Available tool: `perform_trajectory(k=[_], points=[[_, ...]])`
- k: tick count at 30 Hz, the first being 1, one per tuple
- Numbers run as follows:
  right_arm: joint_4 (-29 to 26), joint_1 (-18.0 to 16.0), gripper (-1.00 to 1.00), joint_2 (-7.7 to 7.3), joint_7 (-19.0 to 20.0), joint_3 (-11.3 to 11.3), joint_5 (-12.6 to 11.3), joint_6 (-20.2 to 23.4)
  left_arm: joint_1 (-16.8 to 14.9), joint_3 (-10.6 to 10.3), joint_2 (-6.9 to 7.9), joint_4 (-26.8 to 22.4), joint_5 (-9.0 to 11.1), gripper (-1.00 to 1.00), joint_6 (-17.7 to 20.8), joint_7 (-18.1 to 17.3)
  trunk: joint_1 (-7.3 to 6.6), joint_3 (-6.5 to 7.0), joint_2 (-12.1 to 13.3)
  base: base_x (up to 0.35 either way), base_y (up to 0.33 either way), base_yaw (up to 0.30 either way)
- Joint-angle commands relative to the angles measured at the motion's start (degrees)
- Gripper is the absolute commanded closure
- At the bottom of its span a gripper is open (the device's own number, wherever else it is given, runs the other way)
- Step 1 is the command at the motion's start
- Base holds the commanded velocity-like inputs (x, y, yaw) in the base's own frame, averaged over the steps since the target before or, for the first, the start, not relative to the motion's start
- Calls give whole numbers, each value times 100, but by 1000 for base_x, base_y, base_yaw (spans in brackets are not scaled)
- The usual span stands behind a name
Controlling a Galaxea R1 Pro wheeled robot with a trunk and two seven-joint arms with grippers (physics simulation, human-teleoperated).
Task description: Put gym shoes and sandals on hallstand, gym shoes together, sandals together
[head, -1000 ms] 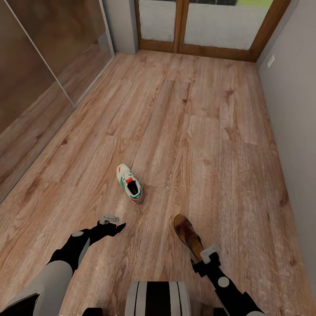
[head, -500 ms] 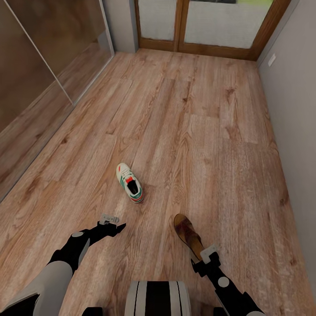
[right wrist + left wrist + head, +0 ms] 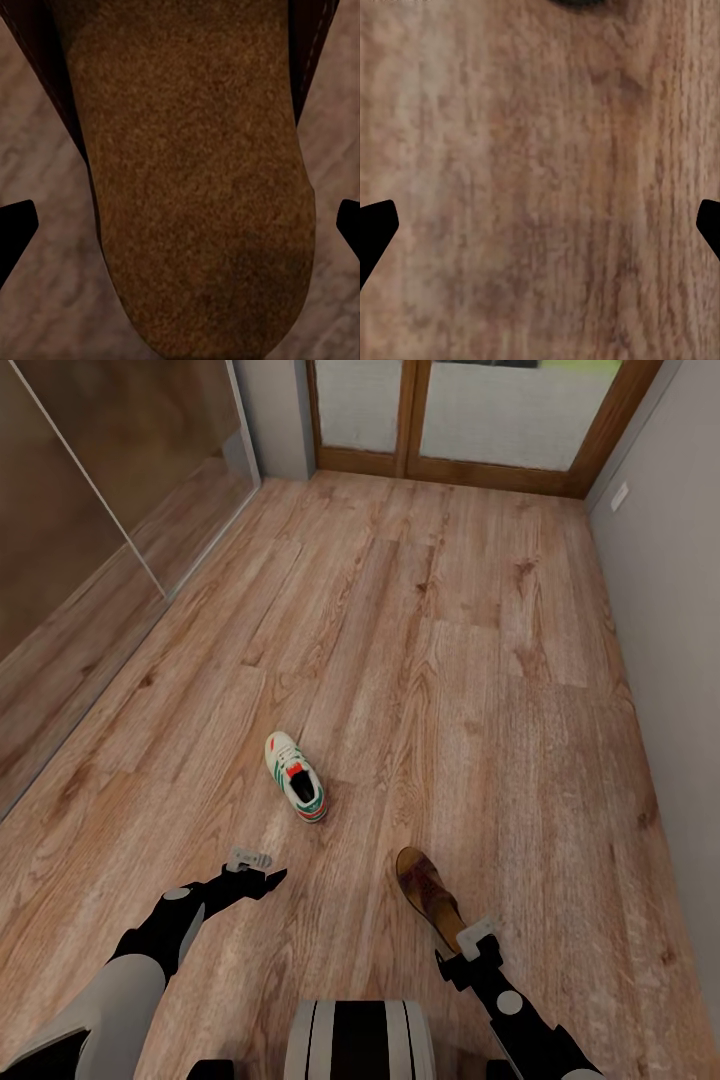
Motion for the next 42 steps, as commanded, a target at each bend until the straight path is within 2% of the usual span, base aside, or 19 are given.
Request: perform_trajectory(k=[1,39,42], points=[[0,-2,100,1,11,-13,19,-14,-4,48,-6,-5,-51,-100,5,-43,-1,-3,-1,0,0,0],[7,-3,100,1,9,-21,14,-14,2,49,-2,-69,-49,-100,-43,-31,-1,-3,-1,0,0,0],[17,0,100,1,9,-21,14,-16,2,48,-5,-73,-49,-100,-40,-28,-9,64,3,0,0,0]])
